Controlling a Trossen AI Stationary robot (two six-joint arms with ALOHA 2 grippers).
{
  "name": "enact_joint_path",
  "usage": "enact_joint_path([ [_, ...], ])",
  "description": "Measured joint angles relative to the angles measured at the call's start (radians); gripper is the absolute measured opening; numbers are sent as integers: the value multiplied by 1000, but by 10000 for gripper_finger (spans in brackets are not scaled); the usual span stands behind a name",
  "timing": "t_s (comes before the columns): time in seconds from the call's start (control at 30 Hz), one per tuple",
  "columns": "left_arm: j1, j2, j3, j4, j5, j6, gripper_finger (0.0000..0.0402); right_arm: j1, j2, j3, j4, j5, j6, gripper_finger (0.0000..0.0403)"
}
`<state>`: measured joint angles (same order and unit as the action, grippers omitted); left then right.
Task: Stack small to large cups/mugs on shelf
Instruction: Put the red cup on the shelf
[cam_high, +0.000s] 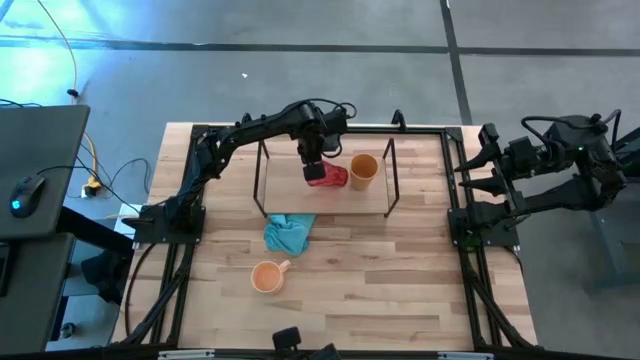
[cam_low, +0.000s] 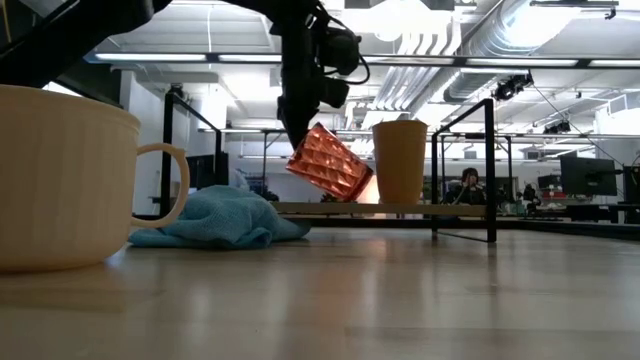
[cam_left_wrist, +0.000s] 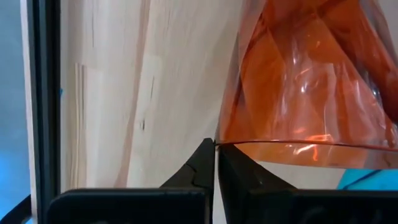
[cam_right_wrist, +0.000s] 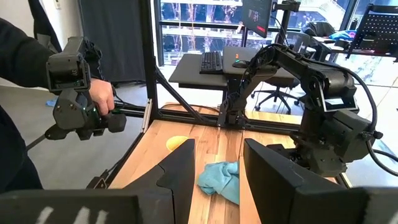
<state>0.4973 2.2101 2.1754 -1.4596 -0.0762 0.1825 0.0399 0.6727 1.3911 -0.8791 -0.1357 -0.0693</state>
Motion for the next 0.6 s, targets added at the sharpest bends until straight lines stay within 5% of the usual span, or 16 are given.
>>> enact_joint_path([
  [0.6,0,-3,58,-114,8,6,0,0,0,0,-2,0,17,130],
])
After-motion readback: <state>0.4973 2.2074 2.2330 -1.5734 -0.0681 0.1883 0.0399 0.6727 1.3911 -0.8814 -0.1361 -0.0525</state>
